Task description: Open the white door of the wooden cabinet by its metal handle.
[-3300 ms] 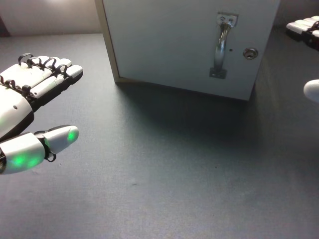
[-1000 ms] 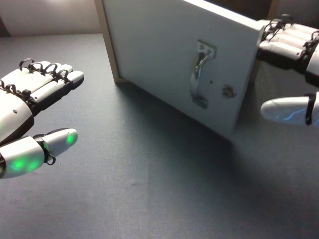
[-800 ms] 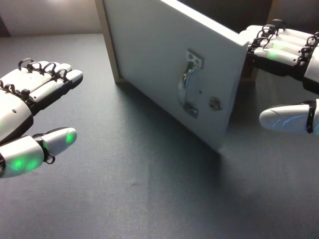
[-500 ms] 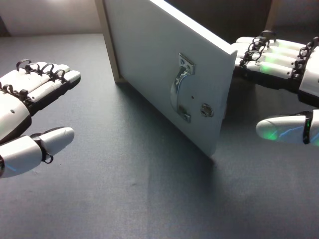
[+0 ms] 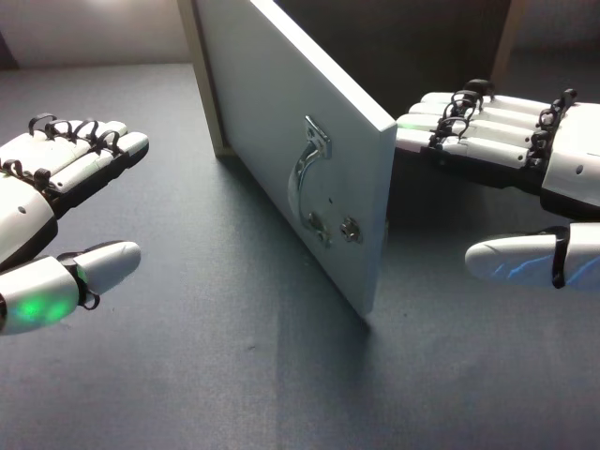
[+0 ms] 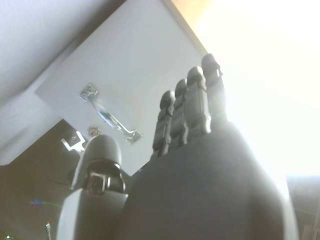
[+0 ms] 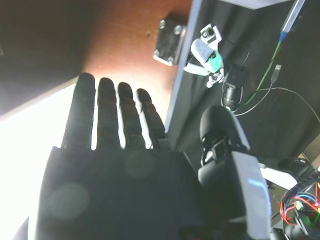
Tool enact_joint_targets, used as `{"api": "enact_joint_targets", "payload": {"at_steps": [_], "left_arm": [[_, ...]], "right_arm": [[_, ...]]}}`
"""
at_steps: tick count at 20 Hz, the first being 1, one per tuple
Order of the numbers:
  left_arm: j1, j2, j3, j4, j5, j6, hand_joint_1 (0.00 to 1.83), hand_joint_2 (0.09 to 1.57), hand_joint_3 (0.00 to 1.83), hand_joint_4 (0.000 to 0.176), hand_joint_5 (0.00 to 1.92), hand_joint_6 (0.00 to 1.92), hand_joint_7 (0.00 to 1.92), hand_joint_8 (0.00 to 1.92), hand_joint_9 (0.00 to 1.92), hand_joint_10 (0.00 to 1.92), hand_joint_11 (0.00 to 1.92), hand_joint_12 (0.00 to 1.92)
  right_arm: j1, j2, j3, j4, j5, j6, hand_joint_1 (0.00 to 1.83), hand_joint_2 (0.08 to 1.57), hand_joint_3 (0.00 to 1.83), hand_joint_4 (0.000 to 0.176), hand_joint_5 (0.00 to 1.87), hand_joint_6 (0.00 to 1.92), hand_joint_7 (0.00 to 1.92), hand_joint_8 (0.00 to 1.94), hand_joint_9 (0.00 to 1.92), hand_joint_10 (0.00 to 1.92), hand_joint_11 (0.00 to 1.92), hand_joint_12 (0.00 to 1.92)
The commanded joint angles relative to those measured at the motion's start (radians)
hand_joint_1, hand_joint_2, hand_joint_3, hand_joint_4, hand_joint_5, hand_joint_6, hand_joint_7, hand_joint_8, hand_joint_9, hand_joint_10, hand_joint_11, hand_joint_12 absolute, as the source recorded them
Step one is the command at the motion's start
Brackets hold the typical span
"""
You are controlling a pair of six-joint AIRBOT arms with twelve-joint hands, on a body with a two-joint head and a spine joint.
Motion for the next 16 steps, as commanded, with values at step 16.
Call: {"api": "enact_joint_targets", "payload": {"at_steps": [16], "left_arm": [[-0.002,0.004,0.002,-0.015,-0.128,0.001,0.07,1.57,0.25,0.0,0.06,0.0,0.0,0.0,0.0,0.0,0.02,0.01]], "right_arm": [[0.017,-0.017,0.001,0.018,0.12,0.022,0.0,1.38,0.01,0.0,0.03,0.01,0.0,0.0,0.0,0.0,0.0,0.0]]}}
